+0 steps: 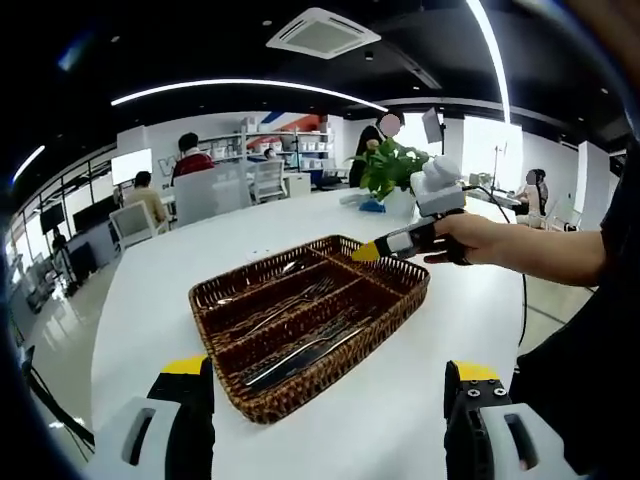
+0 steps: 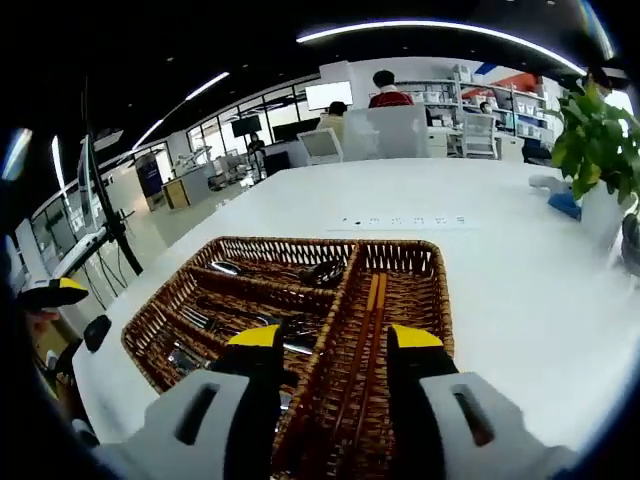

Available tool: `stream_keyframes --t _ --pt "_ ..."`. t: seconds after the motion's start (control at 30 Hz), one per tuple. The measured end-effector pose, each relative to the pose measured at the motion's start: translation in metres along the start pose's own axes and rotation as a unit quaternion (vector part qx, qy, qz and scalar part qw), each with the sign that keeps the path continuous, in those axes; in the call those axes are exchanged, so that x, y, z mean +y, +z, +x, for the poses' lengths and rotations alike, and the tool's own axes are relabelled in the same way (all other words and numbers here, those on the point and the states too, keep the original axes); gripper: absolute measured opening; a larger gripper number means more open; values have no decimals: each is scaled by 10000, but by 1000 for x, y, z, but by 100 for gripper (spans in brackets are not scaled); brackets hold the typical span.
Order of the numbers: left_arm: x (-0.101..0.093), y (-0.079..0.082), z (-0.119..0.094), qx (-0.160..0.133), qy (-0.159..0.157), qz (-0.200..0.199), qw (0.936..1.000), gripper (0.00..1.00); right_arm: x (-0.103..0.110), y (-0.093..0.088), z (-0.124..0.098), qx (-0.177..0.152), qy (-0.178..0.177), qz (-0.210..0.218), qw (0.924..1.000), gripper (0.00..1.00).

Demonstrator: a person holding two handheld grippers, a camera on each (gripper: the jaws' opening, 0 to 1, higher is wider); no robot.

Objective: Arrange the knives, forks, and spoons in their matching storage slots by inserting each utensil handle-first until every utensil is classified and aligned in the correct compartment

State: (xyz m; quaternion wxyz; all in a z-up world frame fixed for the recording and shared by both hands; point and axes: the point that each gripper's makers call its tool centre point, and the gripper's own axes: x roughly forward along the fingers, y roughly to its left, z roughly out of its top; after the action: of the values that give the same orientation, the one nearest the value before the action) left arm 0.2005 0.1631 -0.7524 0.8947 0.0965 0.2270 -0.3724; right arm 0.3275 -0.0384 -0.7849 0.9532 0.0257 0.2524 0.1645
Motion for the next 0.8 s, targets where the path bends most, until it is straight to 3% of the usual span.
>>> stream_keyframes --t 0.4,0.8 --pt "1 6 5 -54 60 -179 9998 100 41 2 -49 -96 797 -660 9946 69" --pt "5 8 10 12 331 -226 9992 100 44 -8 -82 -76 728 -1235 9896 87"
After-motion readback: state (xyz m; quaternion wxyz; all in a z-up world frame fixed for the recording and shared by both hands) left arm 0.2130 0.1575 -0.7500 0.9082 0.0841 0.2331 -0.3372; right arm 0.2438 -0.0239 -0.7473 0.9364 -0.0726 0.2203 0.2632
